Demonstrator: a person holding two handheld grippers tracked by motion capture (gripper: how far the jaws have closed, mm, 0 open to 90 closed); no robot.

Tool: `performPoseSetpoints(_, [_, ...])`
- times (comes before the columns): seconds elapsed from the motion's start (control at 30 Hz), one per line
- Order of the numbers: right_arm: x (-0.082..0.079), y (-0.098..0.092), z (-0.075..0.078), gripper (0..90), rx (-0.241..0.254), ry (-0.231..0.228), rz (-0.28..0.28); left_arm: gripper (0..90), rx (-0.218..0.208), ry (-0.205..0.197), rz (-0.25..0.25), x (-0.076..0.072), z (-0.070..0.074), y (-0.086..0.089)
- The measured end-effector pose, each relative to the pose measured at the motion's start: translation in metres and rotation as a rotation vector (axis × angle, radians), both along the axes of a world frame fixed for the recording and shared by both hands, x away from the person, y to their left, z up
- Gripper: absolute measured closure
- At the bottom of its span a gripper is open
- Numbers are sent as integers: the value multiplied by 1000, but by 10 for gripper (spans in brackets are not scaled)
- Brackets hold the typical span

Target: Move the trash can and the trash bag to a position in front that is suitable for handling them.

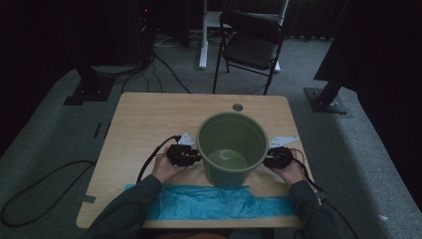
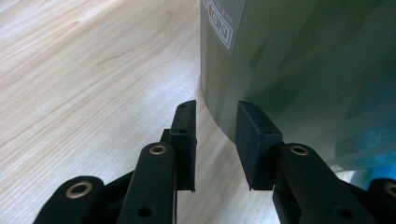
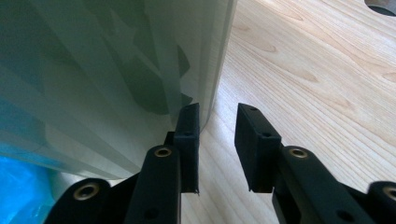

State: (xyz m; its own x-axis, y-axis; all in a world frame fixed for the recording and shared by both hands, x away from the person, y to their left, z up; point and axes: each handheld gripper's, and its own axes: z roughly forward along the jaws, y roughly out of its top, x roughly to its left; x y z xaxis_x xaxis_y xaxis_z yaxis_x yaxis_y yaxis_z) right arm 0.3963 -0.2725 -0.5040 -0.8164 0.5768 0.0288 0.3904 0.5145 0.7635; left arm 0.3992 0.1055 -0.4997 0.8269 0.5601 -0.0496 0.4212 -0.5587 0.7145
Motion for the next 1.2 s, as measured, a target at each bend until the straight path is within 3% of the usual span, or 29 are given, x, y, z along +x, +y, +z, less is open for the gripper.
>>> performPoseSetpoints(0.1, [-1, -2, 1, 677, 7, -6, -4, 646, -6, 3, -7, -1, 3, 2])
performPoseSetpoints(0.13, [-2, -3, 1, 669, 11, -6, -7, 646, -5, 20, -29, -4, 5, 6])
performPoseSetpoints(0.3, [-1, -9, -1, 650, 2, 0, -24, 605, 23, 31, -95, -17, 8, 16])
performPoseSetpoints(0.37, [-1, -9, -1, 650, 6, 0, -26, 596, 23, 31, -95, -17, 8, 16])
performPoseSetpoints(0.4, [-1, -10, -1, 640, 5, -1, -29, 575, 29, 53, -141, -24, 7, 21])
performPoseSetpoints(0.57, [-1, -10, -1, 623, 2, -1, -26, 550, 35, 73, -189, -38, 4, 24])
performPoseSetpoints(0.6, [-1, -9, -2, 621, -2, 0, -23, 544, 47, 87, -222, -44, 0, 23])
performPoseSetpoints(0.67, [0, -9, -2, 619, -6, 2, -20, 530, 62, 92, -236, -47, -3, 20])
performPoseSetpoints(0.7, [0, -8, -2, 617, -7, 2, -19, 527, 89, 108, -270, -51, -8, 15])
performPoseSetpoints(0.77, [0, -7, -2, 615, -6, -1, -16, 512, 120, 136, -286, -53, -13, 11])
performPoseSetpoints(0.83, [0, -7, -2, 612, -6, 1, -14, 500, 127, 180, -299, -52, -16, 9])
performPoseSetpoints(1.1, [0, -8, -3, 606, -9, 4, -14, 479, 133, 174, -352, -56, -17, 11])
performPoseSetpoints(1.2, [0, -8, -3, 603, -9, 4, -13, 471, 147, 167, -344, -58, -18, 12])
